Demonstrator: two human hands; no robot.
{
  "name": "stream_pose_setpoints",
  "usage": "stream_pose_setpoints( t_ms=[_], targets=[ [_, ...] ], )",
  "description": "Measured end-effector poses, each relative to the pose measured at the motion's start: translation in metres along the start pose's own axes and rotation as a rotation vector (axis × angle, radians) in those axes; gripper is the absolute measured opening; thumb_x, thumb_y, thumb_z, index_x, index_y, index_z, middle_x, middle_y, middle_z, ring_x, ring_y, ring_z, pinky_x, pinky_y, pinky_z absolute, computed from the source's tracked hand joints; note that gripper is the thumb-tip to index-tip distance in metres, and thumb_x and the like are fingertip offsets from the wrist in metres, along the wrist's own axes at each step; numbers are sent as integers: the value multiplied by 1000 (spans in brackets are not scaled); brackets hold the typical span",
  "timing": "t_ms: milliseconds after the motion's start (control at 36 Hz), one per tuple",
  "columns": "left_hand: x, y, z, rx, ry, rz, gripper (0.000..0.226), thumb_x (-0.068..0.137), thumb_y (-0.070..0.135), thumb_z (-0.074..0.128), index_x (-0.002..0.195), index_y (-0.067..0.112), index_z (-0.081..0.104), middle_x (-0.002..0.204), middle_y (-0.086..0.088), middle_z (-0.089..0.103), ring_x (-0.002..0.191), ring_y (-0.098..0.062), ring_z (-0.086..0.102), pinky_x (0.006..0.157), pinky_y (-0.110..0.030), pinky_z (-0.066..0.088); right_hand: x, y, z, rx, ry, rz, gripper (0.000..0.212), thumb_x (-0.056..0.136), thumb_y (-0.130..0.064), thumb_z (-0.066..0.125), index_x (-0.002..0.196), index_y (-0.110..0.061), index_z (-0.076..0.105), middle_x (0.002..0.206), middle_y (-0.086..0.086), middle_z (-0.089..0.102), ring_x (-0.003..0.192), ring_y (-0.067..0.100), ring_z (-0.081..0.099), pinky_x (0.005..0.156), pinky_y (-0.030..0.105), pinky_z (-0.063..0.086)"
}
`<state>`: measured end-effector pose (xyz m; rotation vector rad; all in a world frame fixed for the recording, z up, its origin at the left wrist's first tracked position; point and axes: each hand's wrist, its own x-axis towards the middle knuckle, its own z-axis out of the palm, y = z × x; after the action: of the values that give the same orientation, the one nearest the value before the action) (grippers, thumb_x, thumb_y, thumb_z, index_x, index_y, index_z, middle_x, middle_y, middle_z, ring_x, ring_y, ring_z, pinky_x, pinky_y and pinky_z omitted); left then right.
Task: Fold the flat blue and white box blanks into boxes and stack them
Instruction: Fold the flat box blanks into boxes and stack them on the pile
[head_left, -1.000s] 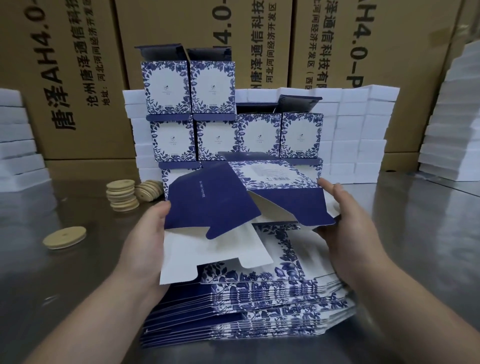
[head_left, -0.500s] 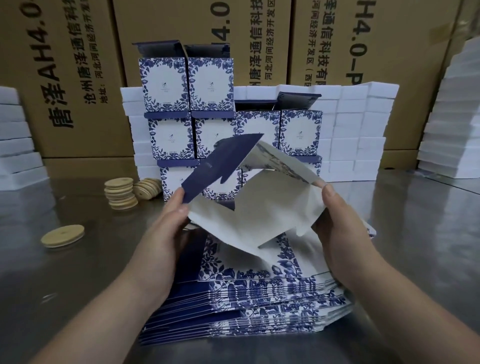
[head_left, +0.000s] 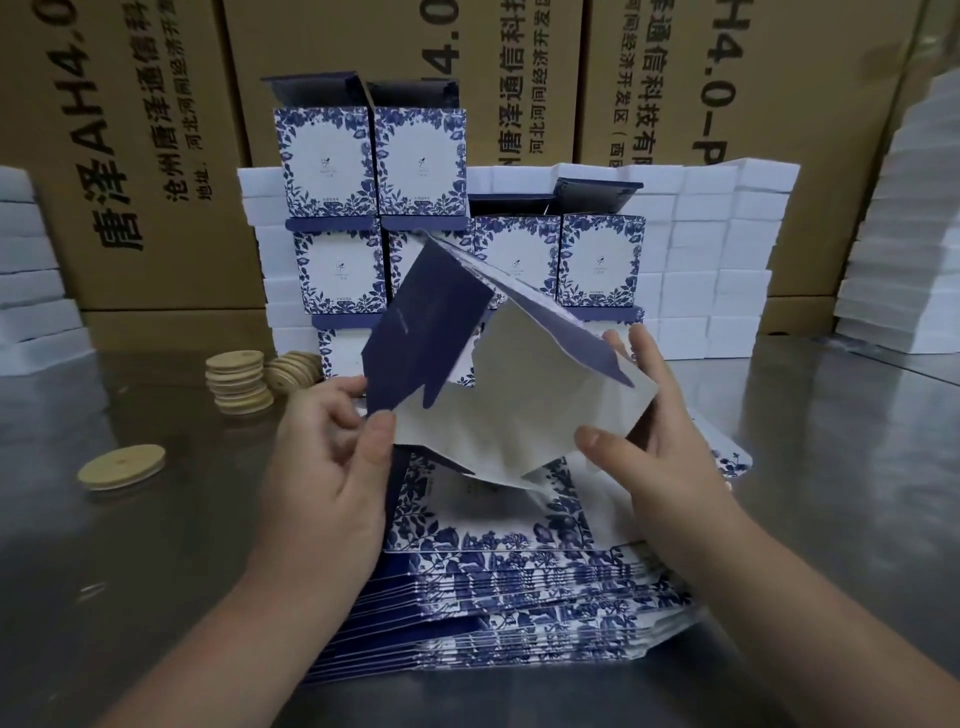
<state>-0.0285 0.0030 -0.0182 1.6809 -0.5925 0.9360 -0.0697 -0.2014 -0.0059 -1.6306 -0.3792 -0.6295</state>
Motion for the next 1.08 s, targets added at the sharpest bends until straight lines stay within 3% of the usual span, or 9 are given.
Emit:
stream_pose_setpoints(
  t_ms=[83,222,306,389,583,750,861,944,1083],
  targets=[
    [1,-2,-5,149,-39,83,23,90,46,34,77,40,52,111,28,47,99,26,42,77,2,32,-1,-2,3,65,38,-37,72,69,-14,59,131,-34,28,124,-22,50,103,-13,56,75,7,46],
    [-2,3,-5,3,-119,6,22,86,57,31,87,51,52,115,34,53,104,2,55,87,-37,46,1,-2,6,139,88,-42,43,67,-11,57,104,-26,40,101,-11,60,87,-6,62,71,16,52],
    [0,4,-3,-74,-163,-49,8,81,47,44,89,45,44,113,22,60,98,12,56,81,-18,46,1,0,4,137,112,-59,38,76,0,61,99,-21,39,98,-4,58,82,-6,61,70,14,51],
    [1,4,-2,-43,-213,-57,15,81,39,50,85,53,45,115,30,56,96,17,55,70,0,38,2,2,3,114,141,-85,26,80,-4,58,95,-18,43,88,-8,60,75,-7,60,66,12,48],
    [1,2,-1,-35,-273,-55,15,80,31,50,81,46,51,124,27,52,98,3,62,81,-26,47,2,4,3,43,240,-93,11,76,-22,53,82,-18,44,76,-2,50,71,11,50,68,27,45],
    [0,2,-2,-29,-314,-87,7,83,32,52,81,37,56,116,44,44,90,16,59,71,2,38,2,4,2,58,248,-124,11,76,-20,53,77,-16,43,65,-14,50,67,10,48,63,22,44],
    [1,6,-2,-3,-332,-71,19,82,34,52,81,50,63,115,41,48,93,27,49,71,6,33,0,4,3,74,245,-137,12,76,-20,53,76,-15,41,65,-13,49,66,9,47,62,19,42],
    [1,9,-2,50,-357,-56,32,77,38,48,87,67,56,109,57,38,94,33,42,72,8,29,0,4,5,79,226,-154,14,77,-20,52,75,-14,39,67,-18,56,66,5,49,63,17,42],
    [3,10,-4,111,-315,-64,35,80,41,46,83,76,50,100,50,50,92,26,46,71,4,33,1,3,5,70,246,-174,17,79,-21,51,72,-16,37,75,-20,59,67,3,51,65,19,43]
  ],
)
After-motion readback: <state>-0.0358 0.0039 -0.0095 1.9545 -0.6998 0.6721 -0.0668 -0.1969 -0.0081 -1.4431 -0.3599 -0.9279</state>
